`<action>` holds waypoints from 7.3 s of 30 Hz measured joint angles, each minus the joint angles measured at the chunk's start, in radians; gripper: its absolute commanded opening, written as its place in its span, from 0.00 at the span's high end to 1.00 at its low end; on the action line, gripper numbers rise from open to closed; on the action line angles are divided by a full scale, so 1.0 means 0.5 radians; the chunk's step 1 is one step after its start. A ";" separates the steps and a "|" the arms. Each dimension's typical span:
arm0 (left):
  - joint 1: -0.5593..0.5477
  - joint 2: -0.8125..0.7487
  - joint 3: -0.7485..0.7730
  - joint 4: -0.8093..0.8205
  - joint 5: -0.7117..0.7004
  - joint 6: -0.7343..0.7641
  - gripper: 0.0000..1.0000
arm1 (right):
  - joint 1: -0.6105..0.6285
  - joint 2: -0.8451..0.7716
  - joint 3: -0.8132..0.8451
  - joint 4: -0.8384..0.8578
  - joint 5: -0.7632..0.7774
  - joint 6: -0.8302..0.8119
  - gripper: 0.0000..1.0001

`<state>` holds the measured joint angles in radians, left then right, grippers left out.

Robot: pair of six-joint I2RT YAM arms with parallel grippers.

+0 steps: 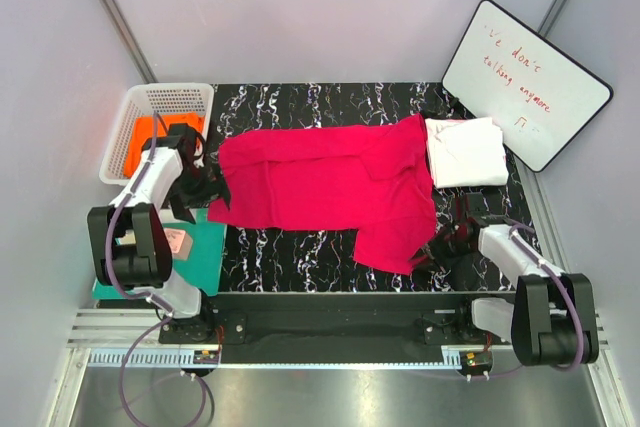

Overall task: Fold and stack the t-shirts
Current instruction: Grap the side of the flattened tshirt closest away from the robot with both arms, then fold the other side of the tshirt into a rectangle

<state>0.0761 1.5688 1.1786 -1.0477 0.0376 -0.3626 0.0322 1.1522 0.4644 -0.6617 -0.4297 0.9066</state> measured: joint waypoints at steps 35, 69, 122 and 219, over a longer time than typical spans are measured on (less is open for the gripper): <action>-0.143 0.501 0.196 0.147 -0.251 0.050 0.80 | -0.002 0.049 0.294 0.027 -0.017 -0.060 1.00; -0.149 0.144 -0.288 0.233 -0.233 -0.140 0.38 | -0.002 0.111 0.310 0.022 -0.021 -0.095 1.00; -0.307 0.720 0.864 -0.090 -0.384 -0.120 1.00 | -0.002 0.813 1.410 -0.002 -0.108 -0.419 0.99; -0.431 1.513 1.599 -0.213 -0.214 0.309 0.65 | 0.357 2.485 3.461 -0.301 -0.429 -0.717 0.37</action>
<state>-0.1394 2.3253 1.9781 -1.1542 -0.0692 -0.2081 0.2108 2.3947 2.1948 -0.8124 -0.6441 0.5480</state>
